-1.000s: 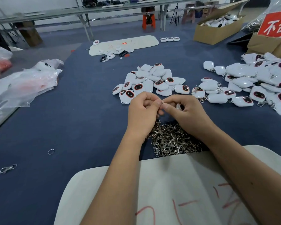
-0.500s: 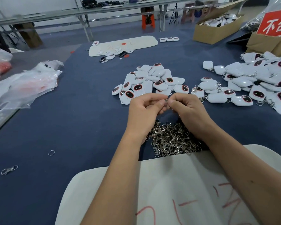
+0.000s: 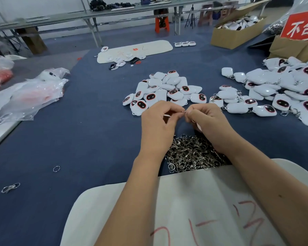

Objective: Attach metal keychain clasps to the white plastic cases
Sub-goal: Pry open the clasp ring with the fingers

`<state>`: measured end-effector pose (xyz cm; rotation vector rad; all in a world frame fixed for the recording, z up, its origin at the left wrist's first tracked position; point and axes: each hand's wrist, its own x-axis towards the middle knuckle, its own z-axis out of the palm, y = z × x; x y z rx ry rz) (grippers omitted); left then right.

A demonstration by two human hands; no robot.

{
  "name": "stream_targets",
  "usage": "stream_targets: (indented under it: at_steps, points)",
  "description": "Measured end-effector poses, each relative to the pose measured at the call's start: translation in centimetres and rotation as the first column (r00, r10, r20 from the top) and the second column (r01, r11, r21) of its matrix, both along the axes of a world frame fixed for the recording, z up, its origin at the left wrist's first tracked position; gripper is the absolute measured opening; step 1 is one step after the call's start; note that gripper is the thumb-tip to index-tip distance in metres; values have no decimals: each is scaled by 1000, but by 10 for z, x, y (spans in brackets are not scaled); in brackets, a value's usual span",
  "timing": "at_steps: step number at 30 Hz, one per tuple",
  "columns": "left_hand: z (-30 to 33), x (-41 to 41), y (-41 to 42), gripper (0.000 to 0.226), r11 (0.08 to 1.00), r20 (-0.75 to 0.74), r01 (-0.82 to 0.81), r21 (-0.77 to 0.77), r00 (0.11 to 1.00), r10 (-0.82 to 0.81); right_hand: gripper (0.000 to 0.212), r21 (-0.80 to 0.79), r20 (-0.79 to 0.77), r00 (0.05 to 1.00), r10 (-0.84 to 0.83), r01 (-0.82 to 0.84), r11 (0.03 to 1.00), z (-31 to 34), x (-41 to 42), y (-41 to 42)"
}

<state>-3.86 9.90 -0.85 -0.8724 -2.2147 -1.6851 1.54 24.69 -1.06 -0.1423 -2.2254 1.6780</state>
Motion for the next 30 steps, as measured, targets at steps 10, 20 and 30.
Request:
stream_targets:
  at_steps: [10, 20, 30]
  points:
    - [-2, -1, -2, 25, 994, 154, -100, 38, 984, 93, 18, 311, -225, 955, -192, 257, 915, -1, 2, -8]
    - [1, 0, -2, 19, 994, 205, -53, 96, 978, 33, 16, 254, -185, 974, -130, 176, 951, -3, 1, -7]
    - [3, -4, -4, 9, 985, 333, 90, 148, 933, -136, 15, 40, -166, 985, -41, 48, 998, -6, -3, 2]
